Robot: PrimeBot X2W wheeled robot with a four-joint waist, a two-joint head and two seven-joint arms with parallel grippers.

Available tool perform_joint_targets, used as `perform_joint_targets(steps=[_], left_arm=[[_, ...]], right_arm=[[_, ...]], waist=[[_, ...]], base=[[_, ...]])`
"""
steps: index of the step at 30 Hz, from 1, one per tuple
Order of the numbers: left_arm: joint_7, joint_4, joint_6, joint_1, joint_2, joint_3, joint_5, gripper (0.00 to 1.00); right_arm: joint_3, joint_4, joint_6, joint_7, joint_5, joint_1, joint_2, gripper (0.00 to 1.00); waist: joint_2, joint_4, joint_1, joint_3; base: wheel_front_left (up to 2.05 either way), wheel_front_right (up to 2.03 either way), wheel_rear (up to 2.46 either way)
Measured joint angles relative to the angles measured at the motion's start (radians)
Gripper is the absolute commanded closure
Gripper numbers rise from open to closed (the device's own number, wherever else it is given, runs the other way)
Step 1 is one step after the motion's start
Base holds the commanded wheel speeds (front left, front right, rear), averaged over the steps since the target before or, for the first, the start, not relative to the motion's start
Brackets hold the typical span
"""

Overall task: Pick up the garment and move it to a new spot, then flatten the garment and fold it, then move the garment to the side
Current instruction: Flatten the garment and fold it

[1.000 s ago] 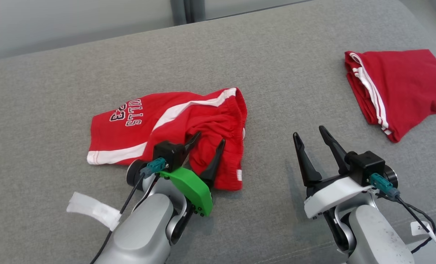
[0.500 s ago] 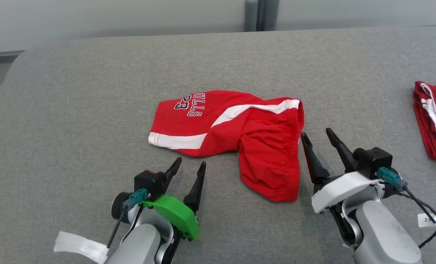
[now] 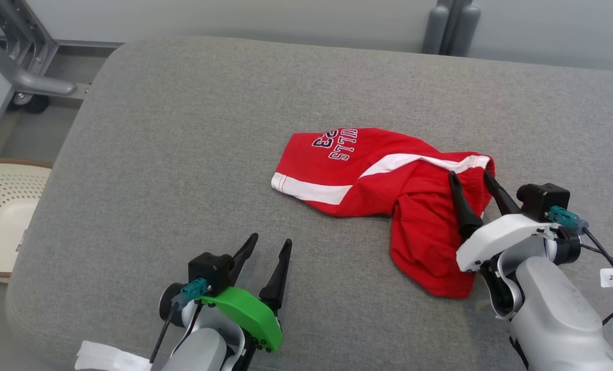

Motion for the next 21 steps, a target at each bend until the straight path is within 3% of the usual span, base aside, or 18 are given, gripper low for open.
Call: perform_joint_targets(steps=[2, 3, 6, 7, 14, 21], left_arm=[[0.0, -0.004, 0.0, 0.005, 0.0, -0.002, -0.005, 0.0], [0.0, -0.005, 0.0, 0.008, 0.0, -0.004, -0.006, 0.0], [0.0, -0.009, 0.0, 0.01, 0.0, -0.006, -0.012, 0.0], [0.0, -0.01, 0.0, 0.011, 0.0, -0.007, -0.014, 0.0], [0.0, -0.015, -0.001, 0.017, 0.0, 0.002, -0.017, 0.0], [0.0, -0.014, -0.001, 0.028, 0.0, 0.014, -0.017, 0.0]], right_arm=[[-0.003, 0.038, 0.0, 0.0, 0.011, -0.011, 0.002, 0.0], [0.0, 0.051, 0.0, 0.0, 0.012, -0.018, 0.001, 0.13], [0.002, 0.1, 0.0, 0.0, 0.032, -0.037, 0.004, 0.88], [0.002, 0.11, 0.0, 0.0, 0.034, -0.043, 0.002, 1.0], [0.033, 0.046, 0.0, 0.0, 0.045, -0.097, -0.012, 1.0], [0.238, -0.192, -0.001, 0.0, 0.08, -0.166, -0.096, 1.0]], waist=[[0.0, 0.015, 0.0, 0.0], [0.0, 0.021, 0.0, 0.0], [0.0, 0.033, 0.0, -0.001], [0.0, 0.035, 0.0, -0.002], [0.0, 0.029, 0.0, -0.004], [0.0, 0.011, 0.0, -0.016]], base=[[0.0, 0.0, 0.0], [0.0, 0.0, 0.0], [0.0, 0.0, 0.0], [0.0, 0.0, 0.0], [0.0, 0.0, 0.0], [0.0, 0.0, 0.0]])
